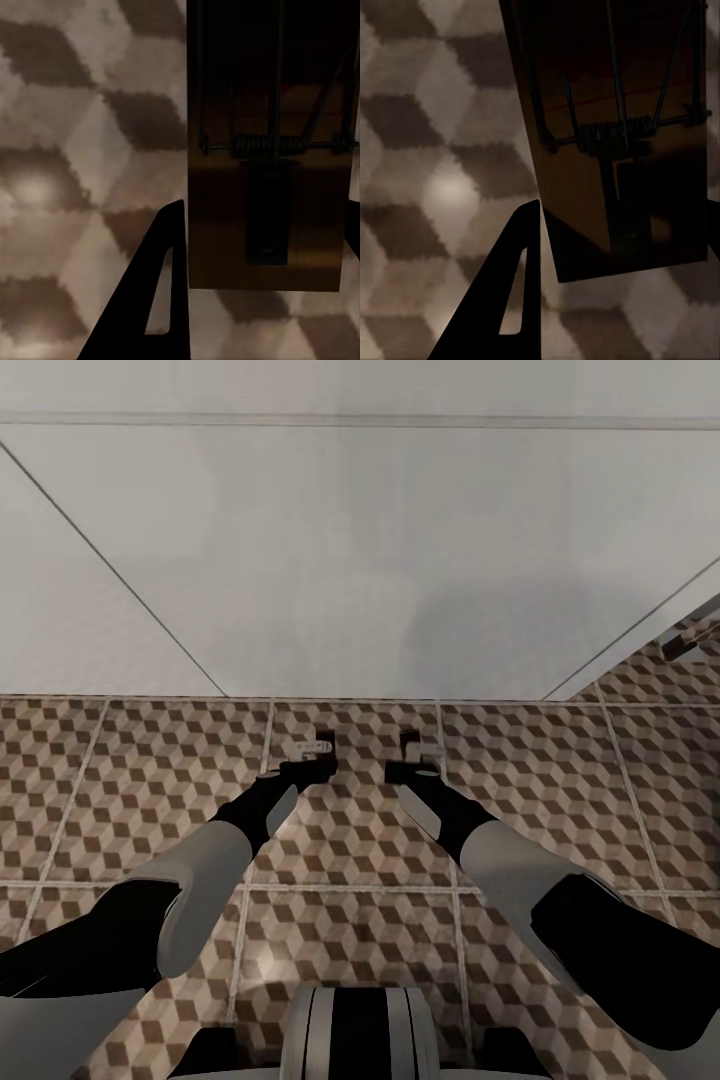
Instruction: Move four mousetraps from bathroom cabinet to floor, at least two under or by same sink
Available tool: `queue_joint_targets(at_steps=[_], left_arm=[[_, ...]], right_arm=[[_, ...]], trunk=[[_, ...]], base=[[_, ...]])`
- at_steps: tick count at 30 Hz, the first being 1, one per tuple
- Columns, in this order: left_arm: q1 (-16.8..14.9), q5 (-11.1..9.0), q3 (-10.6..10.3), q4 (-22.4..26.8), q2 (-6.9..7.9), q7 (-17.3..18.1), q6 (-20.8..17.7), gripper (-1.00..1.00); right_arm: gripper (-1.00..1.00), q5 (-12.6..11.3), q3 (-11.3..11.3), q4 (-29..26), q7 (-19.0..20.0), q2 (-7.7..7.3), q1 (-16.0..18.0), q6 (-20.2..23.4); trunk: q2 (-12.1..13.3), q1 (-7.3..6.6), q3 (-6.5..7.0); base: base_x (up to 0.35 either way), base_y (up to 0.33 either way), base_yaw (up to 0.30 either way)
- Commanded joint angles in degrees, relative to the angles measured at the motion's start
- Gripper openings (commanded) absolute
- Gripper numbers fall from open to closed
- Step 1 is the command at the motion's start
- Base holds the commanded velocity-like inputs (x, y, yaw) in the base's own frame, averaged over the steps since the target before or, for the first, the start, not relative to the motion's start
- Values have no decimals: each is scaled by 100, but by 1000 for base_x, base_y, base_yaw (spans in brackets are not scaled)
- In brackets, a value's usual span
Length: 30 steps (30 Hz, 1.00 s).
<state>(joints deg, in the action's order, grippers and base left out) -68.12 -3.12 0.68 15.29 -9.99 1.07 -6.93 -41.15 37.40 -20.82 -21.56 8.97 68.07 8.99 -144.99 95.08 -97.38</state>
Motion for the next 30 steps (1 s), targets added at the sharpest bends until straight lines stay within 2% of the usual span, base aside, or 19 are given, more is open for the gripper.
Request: queue_joint_targets(at_steps=[1,7,10,16,30], left_arm=[[1,-26,3,16,-1,-9,-35,-100],[1,-30,2,27,-1,-10,2,-100],[1,-31,2,28,-1,-7,137,-100],[1,-31,2,27,-1,-3,328,-100],[1,-23,-2,81,-1,-2,376,-100]], right_arm=[[-100,-34,50,-10,-37,-4,4,-4],[-100,-29,56,-3,10,-2,4,-341],[-100,-27,57,3,16,-1,4,-464],[-100,-25,57,4,20,-1,4,-546],[-100,-25,67,-1,20,-1,4,-558]], trunk=[[-1,-1,-3],[-1,-1,-3],[-1,-1,-3],[-1,-1,-3],[-1,-1,-3]], base=[[0,0,0],[0,0,0],[0,0,0],[0,0,0],[0,0,0]])
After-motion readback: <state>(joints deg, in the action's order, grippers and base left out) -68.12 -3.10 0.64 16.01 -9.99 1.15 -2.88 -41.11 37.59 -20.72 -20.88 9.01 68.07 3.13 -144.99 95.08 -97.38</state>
